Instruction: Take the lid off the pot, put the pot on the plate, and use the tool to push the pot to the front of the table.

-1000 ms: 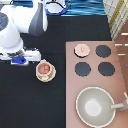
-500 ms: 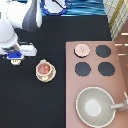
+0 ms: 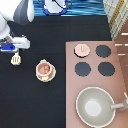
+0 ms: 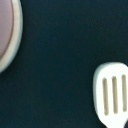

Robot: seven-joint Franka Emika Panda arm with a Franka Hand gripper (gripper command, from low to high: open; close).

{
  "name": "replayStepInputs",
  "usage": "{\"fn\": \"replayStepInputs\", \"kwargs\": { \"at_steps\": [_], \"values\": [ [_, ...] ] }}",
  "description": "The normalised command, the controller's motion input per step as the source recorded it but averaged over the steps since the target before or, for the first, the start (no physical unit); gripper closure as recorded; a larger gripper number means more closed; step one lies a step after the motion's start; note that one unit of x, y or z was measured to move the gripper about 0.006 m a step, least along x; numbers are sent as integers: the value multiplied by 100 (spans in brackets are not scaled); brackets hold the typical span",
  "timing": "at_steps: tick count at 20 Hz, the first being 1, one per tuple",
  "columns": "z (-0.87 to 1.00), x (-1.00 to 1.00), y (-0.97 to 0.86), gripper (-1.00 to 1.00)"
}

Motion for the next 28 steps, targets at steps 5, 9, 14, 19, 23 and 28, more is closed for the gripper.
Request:
{"fn": "replayStepInputs", "kwargs": {
  "at_steps": [5, 9, 14, 19, 23, 28],
  "values": [
    [-73, -88, -51, -100],
    [-93, -96, -38, -100],
    [-91, -81, -16, -100],
    [-55, -27, 9, -100],
    [-42, -2, 0, -100],
    [-33, -16, 0, 100]
  ]
}}
